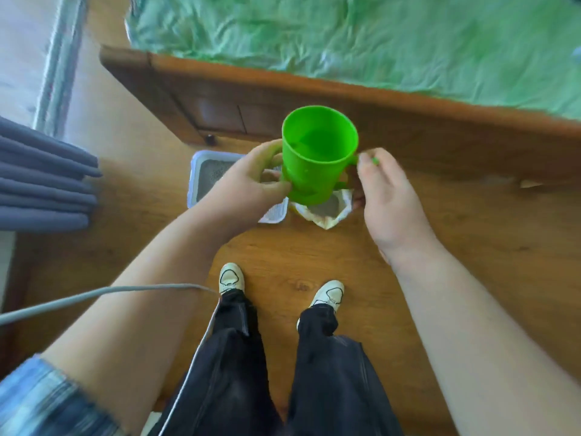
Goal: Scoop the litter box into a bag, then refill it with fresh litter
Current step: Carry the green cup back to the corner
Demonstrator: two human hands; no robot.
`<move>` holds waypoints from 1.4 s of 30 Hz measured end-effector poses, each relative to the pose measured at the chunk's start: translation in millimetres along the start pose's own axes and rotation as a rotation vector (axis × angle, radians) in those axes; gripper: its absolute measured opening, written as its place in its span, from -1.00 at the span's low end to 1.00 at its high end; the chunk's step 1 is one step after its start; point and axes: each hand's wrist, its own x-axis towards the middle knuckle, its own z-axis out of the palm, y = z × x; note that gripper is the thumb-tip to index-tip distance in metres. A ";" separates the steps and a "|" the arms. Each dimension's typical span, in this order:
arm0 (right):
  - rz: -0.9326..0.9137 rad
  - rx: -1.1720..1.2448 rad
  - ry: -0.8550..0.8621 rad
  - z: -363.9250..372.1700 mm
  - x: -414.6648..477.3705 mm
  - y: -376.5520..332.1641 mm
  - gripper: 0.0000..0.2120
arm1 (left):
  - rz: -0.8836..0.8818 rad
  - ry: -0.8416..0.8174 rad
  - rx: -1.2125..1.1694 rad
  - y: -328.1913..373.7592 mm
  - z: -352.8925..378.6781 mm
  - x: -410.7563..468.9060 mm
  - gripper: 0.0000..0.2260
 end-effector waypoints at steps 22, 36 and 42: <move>-0.894 0.315 0.190 -111.6 -191.3 -459.6 -0.86 | 0.995 0.291 0.093 447.1 -102.4 -229.0 -0.56; -0.975 0.325 0.390 -70.0 -184.6 -501.7 -0.93 | 1.027 0.357 0.172 474.7 -146.9 -230.6 -0.67; -0.995 0.295 0.256 -75.3 -167.7 -513.4 -0.94 | 1.030 0.444 0.160 479.5 -152.8 -230.7 -0.68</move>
